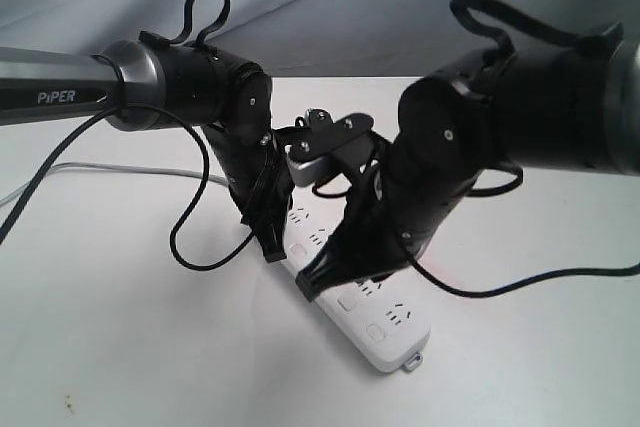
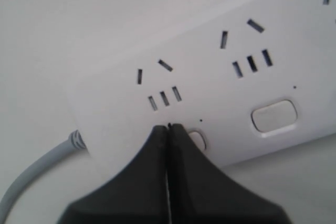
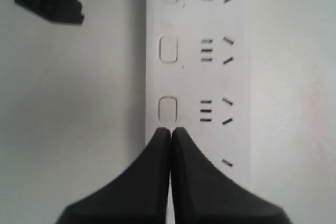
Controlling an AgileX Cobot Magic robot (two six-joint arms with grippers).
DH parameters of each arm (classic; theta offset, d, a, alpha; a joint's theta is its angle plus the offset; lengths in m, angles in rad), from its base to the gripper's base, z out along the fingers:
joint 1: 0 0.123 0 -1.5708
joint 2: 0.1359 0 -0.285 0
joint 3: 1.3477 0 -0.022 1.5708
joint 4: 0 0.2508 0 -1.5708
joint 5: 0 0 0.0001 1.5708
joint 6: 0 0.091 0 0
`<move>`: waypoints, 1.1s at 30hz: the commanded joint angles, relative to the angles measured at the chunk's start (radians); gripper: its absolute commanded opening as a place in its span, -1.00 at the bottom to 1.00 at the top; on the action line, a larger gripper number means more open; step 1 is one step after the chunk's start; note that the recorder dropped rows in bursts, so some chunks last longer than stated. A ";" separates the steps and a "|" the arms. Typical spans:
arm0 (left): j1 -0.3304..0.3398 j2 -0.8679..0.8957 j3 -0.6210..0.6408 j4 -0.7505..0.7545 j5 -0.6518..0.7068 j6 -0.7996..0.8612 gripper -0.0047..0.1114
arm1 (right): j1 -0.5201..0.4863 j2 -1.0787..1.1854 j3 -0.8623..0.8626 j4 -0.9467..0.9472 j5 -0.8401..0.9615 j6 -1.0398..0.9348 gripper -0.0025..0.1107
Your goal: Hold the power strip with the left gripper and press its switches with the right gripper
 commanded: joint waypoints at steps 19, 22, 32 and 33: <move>-0.003 0.013 0.020 -0.017 0.042 0.005 -0.92 | -0.007 0.132 0.063 0.061 -0.199 -0.098 -0.96; -0.003 0.013 0.020 -0.017 0.042 0.005 -0.92 | -0.007 0.130 0.061 0.009 -0.204 -0.046 -0.96; -0.003 0.013 0.020 -0.020 0.042 0.005 -0.92 | -0.007 0.132 0.010 0.036 -0.113 -0.046 -0.96; -0.003 0.013 0.020 -0.020 0.042 0.005 -0.92 | -0.007 0.132 0.010 0.036 -0.113 -0.046 -0.96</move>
